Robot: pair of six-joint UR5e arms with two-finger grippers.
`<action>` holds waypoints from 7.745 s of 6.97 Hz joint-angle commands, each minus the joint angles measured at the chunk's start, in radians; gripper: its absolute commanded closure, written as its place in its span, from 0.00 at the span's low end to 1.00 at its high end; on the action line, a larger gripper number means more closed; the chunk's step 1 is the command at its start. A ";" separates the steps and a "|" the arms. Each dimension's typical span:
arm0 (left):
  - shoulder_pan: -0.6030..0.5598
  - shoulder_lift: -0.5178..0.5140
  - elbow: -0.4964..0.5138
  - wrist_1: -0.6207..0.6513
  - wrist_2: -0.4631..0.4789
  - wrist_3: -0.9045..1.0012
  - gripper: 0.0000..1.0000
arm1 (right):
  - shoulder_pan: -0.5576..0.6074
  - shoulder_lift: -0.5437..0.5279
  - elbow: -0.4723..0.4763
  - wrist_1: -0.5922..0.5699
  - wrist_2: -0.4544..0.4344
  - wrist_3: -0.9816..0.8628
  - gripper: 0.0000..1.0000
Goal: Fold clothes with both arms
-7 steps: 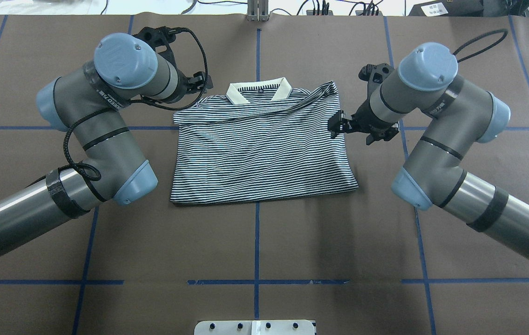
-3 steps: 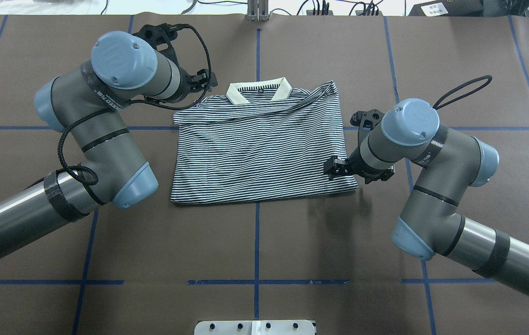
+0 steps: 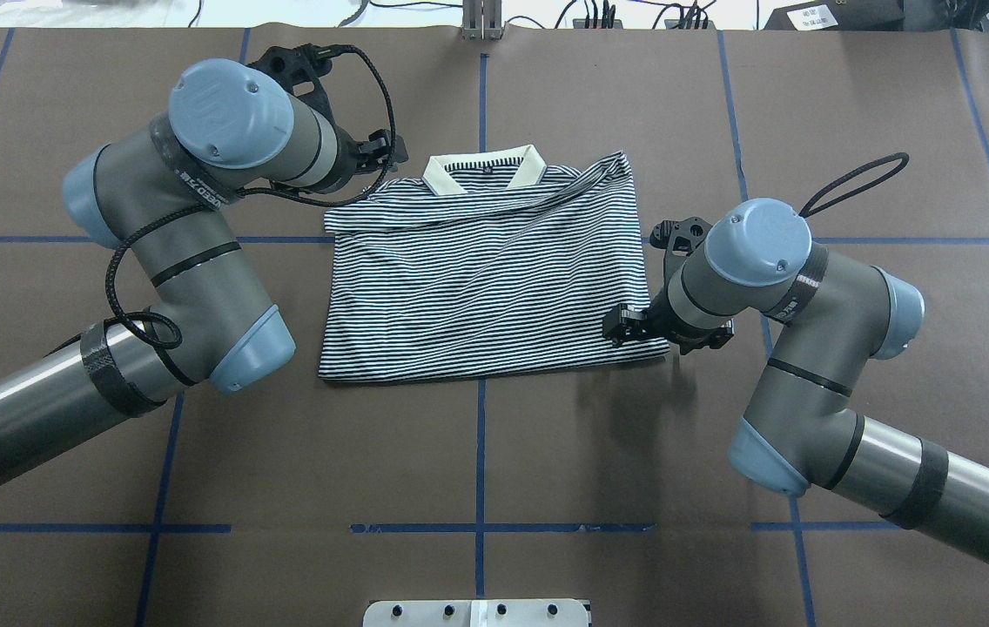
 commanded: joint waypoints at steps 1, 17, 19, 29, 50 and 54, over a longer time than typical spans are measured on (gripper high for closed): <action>0.000 0.004 -0.014 0.000 0.000 0.000 0.00 | -0.005 -0.001 -0.008 -0.001 0.001 -0.001 0.03; 0.081 0.048 -0.113 0.014 0.002 -0.051 0.00 | -0.384 -0.446 0.533 0.016 0.055 0.290 0.00; 0.211 0.079 -0.180 0.154 0.005 -0.198 0.00 | -0.228 -0.397 0.567 0.017 0.055 0.284 0.00; 0.451 0.094 -0.173 0.248 0.104 -0.549 0.24 | 0.046 -0.275 0.497 0.002 0.055 0.026 0.00; 0.023 -0.215 0.606 -0.416 0.224 0.170 0.01 | 0.078 -0.268 0.490 0.005 0.034 0.031 0.00; -0.001 -0.088 0.390 -0.368 0.046 0.187 0.00 | 0.055 -0.084 0.366 -0.155 -0.060 -0.080 0.00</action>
